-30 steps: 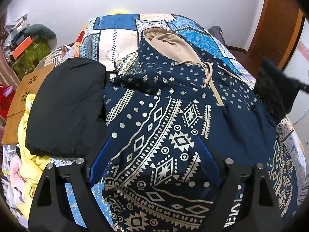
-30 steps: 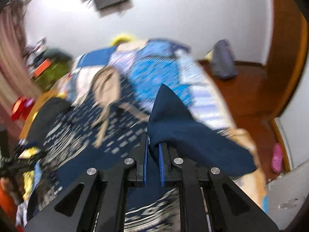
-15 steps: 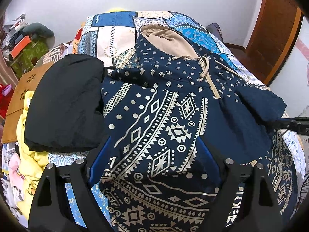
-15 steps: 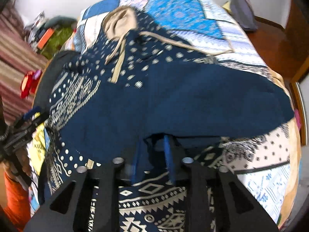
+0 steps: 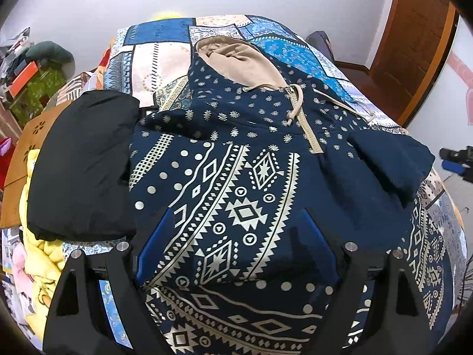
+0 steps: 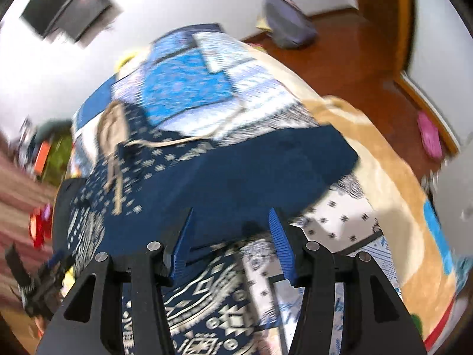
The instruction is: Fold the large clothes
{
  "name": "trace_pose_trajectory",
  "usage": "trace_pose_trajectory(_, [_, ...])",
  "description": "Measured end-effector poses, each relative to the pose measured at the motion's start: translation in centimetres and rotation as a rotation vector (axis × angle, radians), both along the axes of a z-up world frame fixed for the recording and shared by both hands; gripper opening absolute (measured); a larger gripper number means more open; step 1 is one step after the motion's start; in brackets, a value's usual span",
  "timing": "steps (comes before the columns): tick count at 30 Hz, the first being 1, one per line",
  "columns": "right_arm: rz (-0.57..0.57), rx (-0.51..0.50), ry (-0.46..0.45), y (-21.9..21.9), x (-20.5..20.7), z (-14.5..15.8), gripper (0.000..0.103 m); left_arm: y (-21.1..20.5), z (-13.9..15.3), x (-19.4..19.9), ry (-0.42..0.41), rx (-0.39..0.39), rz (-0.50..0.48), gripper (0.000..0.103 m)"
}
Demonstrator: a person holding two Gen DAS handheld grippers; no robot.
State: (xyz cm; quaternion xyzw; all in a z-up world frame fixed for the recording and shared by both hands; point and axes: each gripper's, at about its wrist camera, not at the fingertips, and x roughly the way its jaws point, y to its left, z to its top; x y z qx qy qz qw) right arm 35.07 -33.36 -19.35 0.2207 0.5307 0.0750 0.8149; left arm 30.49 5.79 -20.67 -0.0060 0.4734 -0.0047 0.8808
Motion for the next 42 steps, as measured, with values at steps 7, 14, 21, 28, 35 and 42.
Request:
trace_pose_trajectory(7, [-0.112, 0.095, 0.118, -1.9, 1.9, -4.7, 0.047, -0.3, -0.3, 0.3, 0.009, 0.007, -0.002, 0.086])
trace_pose_trajectory(14, [-0.129, 0.025, 0.047, -1.2, 3.5, -4.6, 0.013, 0.4, -0.8, 0.7, 0.020, -0.002, 0.019, 0.086])
trace_pose_trajectory(21, [-0.062, -0.021, -0.068, 0.8, 4.0, -0.9, 0.006, 1.5, -0.4, 0.5, 0.007, -0.021, 0.039, 0.086])
trace_pose_trajectory(28, [0.104, -0.009, -0.296, 6.8, 2.7, 8.8, 0.006, 3.2, 1.1, -0.4, -0.034, -0.034, 0.061, 0.086])
trace_pose_trajectory(35, [0.365, 0.060, -0.398, 17.0, 0.6, 14.5, 0.006, 5.8, 3.0, -2.4, -0.085, -0.049, 0.093, 0.086])
trace_pose_trajectory(42, [0.664, 0.036, -0.275, 28.7, -2.1, 10.5, 0.006, 9.1, 3.5, -4.9, -0.102, -0.067, 0.148, 0.086])
